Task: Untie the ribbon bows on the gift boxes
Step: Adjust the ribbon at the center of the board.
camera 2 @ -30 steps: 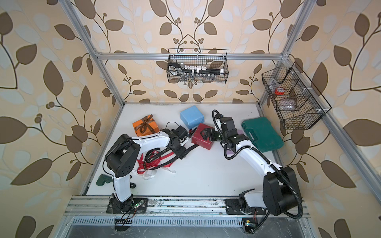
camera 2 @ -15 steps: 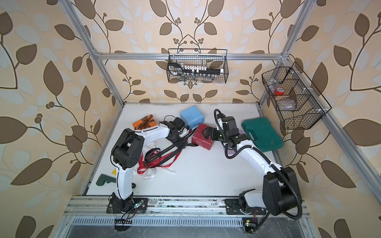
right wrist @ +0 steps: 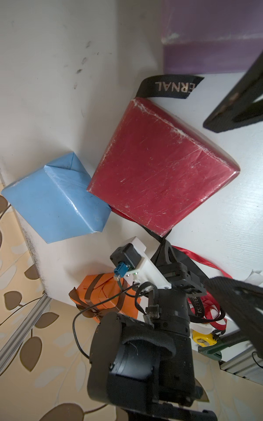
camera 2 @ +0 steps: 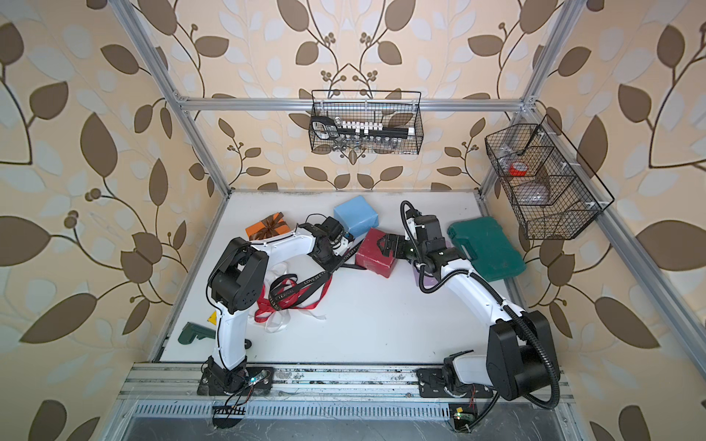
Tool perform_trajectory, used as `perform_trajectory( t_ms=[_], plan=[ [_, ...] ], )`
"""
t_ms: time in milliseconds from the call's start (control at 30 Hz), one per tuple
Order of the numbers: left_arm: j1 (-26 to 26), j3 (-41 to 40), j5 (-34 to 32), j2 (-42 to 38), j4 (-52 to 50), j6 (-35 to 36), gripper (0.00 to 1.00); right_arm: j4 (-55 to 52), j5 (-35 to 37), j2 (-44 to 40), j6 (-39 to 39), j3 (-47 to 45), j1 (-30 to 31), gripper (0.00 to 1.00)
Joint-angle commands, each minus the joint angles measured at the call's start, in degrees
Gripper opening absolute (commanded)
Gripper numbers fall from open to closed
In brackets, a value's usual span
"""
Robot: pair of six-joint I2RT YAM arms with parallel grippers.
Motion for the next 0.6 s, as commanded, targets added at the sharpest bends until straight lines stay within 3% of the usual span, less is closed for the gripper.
perform_trajectory(
  t_ms=[0, 167, 433, 467, 567],
  plan=[
    [-0.5, -4.4, 2.0, -0.3, -5.7, -2.1, 0.00, 0.2, -0.4, -1.4, 1.0, -1.2, -0.3, 1.00],
    [2.5, -7.9, 2.1, -8.0, -5.4, -9.1, 0.00, 0.8, -0.9, -1.7, 1.6, -1.7, -0.6, 1.00],
    [13.1, -15.0, 11.1, -19.7, -2.0, -18.9, 0.00, 1.7, -3.1, -1.5, 2.2, -1.8, -0.7, 0.99],
    [13.1, -15.5, 11.0, -20.7, -2.0, -19.0, 0.00, 2.5, -5.0, -1.3, 2.8, -1.7, -0.7, 0.97],
    [13.1, -15.5, 12.8, -21.4, -2.8, -18.8, 0.00, 2.9, -6.8, 0.2, 2.5, 0.5, 2.9, 0.69]
  ],
)
